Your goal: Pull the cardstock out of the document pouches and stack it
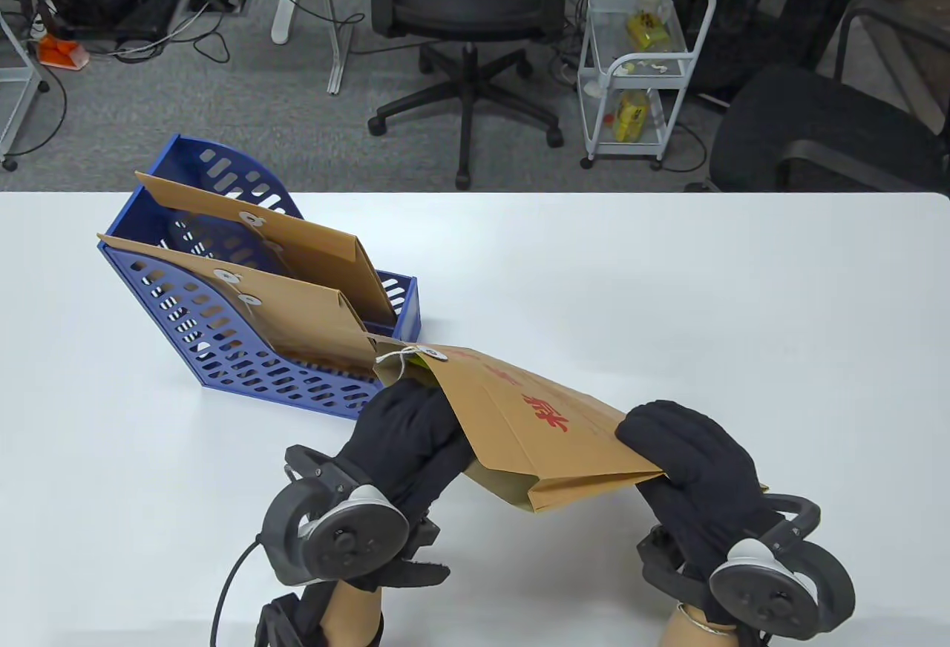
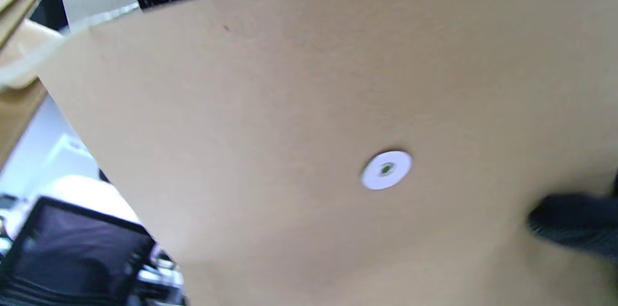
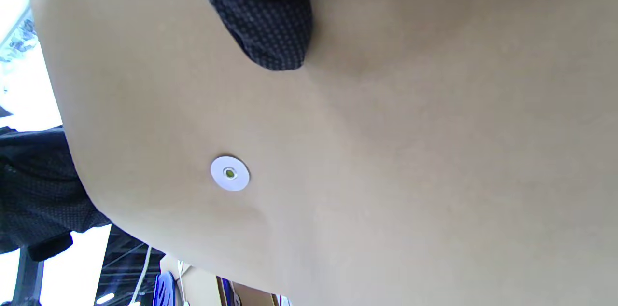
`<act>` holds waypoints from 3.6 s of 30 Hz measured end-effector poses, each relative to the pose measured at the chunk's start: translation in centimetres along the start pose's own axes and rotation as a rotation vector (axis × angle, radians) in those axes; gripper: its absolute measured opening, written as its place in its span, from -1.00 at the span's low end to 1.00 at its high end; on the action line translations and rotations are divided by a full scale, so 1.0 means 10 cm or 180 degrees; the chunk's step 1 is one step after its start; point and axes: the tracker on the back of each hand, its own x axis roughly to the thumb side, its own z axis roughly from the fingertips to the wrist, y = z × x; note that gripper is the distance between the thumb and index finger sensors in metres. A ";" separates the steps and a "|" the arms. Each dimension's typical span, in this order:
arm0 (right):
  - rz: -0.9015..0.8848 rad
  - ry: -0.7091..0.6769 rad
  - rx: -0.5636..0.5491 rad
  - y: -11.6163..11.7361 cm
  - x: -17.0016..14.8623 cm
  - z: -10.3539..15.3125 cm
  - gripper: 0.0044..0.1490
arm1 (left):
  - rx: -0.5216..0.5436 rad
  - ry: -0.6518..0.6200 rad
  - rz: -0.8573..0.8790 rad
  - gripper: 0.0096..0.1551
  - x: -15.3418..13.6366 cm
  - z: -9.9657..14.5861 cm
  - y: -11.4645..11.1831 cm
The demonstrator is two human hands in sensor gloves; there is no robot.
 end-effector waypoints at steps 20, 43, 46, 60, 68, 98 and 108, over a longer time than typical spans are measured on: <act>0.0044 0.0000 0.0342 0.01 0.00 0.00 -0.67 | -0.0773 -0.0335 -0.0019 -0.55 0.04 -0.07 -0.24; 0.0070 0.0441 0.0336 -0.10 -0.23 0.06 -0.60 | 0.0775 0.0058 -0.0482 -0.62 -0.03 0.26 0.64; 0.0119 0.0549 0.0417 -0.08 -0.28 0.06 -0.61 | 0.0805 0.0262 -0.0574 -0.62 -0.16 0.31 0.81; -0.0253 0.0875 0.0342 0.00 -0.56 0.12 -0.63 | 0.2487 0.2445 0.0950 -0.61 -1.82 1.50 1.36; -0.0297 0.0877 0.0387 0.05 -0.56 0.11 -0.62 | 0.2227 0.2492 0.1858 -0.60 -2.17 1.87 1.37; -0.0310 0.0995 0.0344 0.05 -0.61 0.11 -0.61 | -0.2177 0.2597 0.2224 -0.59 -2.58 1.45 -0.06; -0.0280 0.0938 0.0310 0.05 -0.55 0.08 -0.60 | -0.2750 0.3441 0.0849 -0.45 -2.82 1.68 -0.35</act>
